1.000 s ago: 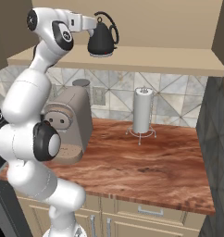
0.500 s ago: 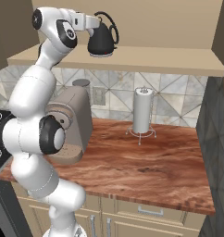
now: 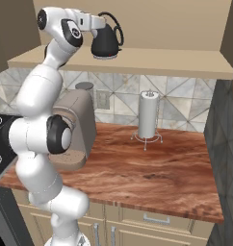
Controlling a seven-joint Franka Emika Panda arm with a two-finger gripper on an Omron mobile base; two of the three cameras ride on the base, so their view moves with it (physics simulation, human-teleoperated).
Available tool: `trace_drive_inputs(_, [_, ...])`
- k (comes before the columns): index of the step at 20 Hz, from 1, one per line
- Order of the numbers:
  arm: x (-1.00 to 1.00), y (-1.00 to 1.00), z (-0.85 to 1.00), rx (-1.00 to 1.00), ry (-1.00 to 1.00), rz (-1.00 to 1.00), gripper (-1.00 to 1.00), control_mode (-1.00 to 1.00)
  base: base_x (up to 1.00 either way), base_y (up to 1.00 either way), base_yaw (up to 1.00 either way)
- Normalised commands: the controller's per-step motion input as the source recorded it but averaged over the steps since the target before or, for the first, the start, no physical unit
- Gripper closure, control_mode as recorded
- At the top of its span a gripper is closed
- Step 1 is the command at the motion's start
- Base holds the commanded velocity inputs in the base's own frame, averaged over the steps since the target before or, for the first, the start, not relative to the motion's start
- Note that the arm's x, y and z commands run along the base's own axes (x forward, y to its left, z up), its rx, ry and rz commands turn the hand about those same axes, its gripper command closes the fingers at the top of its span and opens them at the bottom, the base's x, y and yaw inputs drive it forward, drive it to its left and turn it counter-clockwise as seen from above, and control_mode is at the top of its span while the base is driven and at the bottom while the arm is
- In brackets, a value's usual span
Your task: Open the cabinet, pick the kettle from the cabinet, and place it in the sink.
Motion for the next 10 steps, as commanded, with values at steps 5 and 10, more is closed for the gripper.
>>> trace_drive_inputs(5, [0.18,-0.01,0.00,0.01,0.00,-0.04,-1.00,-1.00,0.00,0.00,0.00])
trace_drive_inputs(10, [0.19,-0.01,0.00,0.02,0.00,-0.04,-1.00,-1.00,0.00,0.00,0.00])
